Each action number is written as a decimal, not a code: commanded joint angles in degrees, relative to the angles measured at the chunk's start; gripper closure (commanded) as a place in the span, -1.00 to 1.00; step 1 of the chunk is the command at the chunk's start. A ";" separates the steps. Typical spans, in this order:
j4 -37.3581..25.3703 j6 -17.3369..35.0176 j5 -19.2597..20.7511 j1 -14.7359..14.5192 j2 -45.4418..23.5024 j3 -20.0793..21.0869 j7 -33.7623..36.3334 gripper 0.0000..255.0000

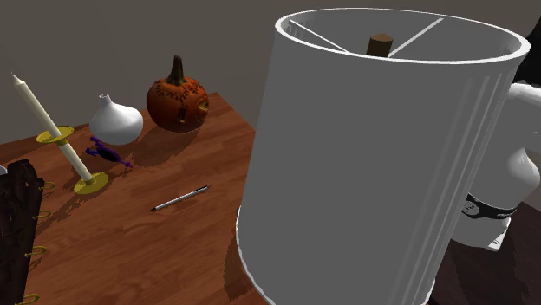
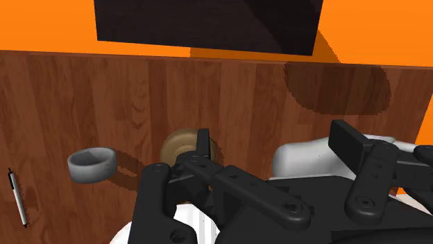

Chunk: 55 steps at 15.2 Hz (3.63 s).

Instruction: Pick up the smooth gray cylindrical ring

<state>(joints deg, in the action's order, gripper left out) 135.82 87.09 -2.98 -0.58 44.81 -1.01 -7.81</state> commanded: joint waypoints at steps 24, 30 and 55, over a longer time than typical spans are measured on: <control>5.79 36.63 13.98 -8.48 -25.21 -35.20 -64.60 -1.00; -1.68 44.69 1.20 -14.42 -42.56 -43.23 -87.74 -1.00; -18.33 50.14 -25.50 -4.53 -71.98 -32.94 -122.13 1.00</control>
<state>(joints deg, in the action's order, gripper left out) 117.45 137.25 -28.48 -5.10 -27.10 -33.98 -129.95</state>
